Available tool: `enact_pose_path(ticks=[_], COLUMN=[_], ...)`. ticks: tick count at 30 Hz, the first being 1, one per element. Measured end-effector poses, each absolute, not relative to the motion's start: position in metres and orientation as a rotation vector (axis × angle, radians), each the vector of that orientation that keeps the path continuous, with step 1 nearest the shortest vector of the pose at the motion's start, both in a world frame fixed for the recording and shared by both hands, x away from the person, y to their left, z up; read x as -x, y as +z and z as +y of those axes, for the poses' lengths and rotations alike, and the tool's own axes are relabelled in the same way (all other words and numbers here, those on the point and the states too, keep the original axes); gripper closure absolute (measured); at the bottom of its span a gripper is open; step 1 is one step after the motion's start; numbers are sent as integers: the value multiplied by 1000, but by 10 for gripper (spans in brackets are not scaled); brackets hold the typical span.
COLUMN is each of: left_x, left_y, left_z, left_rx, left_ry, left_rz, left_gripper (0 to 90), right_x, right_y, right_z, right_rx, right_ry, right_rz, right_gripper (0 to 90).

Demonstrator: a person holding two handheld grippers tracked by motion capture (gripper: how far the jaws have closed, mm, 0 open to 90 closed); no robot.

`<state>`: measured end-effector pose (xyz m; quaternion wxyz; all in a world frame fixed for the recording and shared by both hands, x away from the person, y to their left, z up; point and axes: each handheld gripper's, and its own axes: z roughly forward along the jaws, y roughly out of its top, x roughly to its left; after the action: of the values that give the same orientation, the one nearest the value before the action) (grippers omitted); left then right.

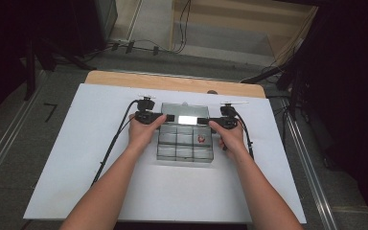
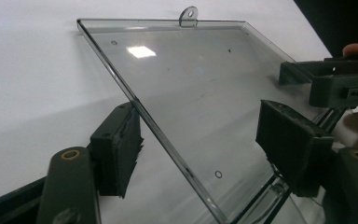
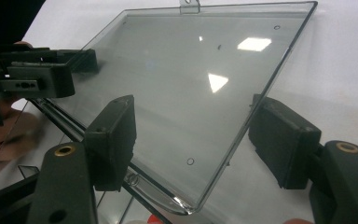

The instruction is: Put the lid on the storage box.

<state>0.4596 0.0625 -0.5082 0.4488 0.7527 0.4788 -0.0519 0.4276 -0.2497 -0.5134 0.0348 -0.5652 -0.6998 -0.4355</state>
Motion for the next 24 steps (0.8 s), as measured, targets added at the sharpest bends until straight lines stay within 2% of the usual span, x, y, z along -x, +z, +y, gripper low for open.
enact_pose_path(ticks=[15, 24], left_x=[-458, -453], left_y=[-494, -482], left_z=[71, 78], left_rx=[-1806, -1819], left_ry=[-102, -69], left_rz=[1106, 1011], left_gripper=[565, 690], right_x=[-420, -410], right_y=[-499, -491], right_z=[-257, -266], right_rx=[1661, 1582], right_ry=[-1456, -1608], right_rz=[-2285, -2341], right_gripper=[529, 711])
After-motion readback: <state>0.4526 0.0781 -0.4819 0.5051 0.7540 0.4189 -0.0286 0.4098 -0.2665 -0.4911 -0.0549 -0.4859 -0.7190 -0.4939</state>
